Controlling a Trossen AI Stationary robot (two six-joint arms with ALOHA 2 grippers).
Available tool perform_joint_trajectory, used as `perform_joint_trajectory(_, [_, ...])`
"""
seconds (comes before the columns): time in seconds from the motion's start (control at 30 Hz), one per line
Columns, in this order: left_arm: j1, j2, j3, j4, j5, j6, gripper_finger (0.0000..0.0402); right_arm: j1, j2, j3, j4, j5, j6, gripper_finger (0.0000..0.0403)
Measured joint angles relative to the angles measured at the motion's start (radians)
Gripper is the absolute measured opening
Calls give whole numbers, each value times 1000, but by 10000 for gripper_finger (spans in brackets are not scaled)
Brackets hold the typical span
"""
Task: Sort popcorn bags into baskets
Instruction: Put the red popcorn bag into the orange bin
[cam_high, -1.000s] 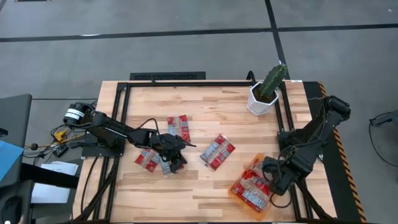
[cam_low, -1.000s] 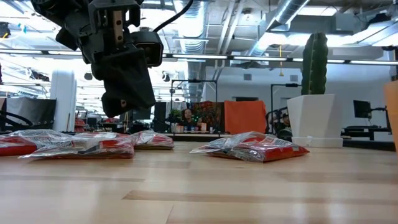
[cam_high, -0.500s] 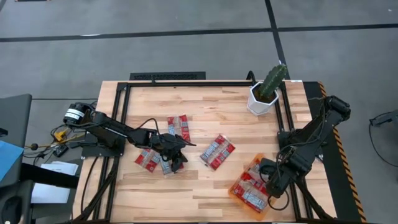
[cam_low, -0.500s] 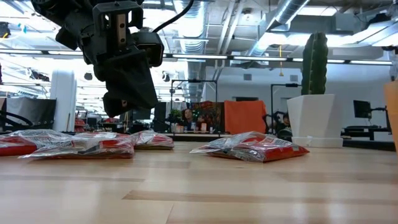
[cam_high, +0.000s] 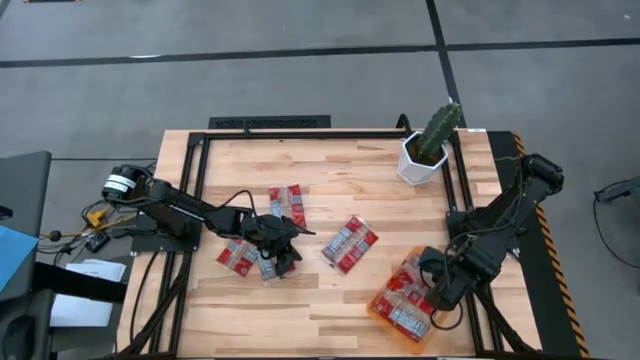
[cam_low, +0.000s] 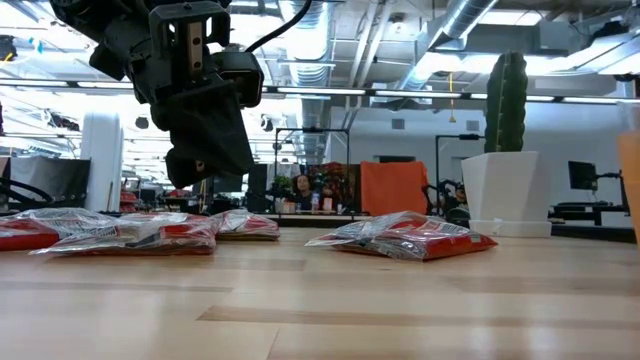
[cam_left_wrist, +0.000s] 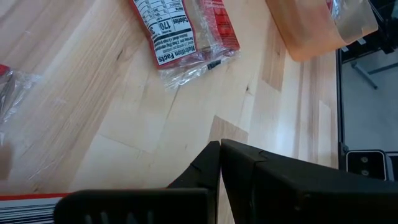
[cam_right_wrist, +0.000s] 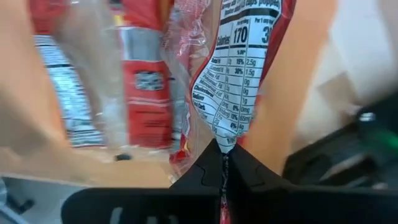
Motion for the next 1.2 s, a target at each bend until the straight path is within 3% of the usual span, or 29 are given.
perform_joint_trajectory(0.5, [0, 0, 0, -1, 1, 0, 1, 0, 98, 1, 132, -4, -88, 27])
perform_joint_trajectory(0.77, [0, 0, 0, -1, 1, 0, 1, 9, 67, 0, 150, -4, -53, 24])
perform_joint_trajectory(1.2, [0, 0, 0, -1, -10, -1, 1, -6, 64, 0, 140, -49, -33, 119])
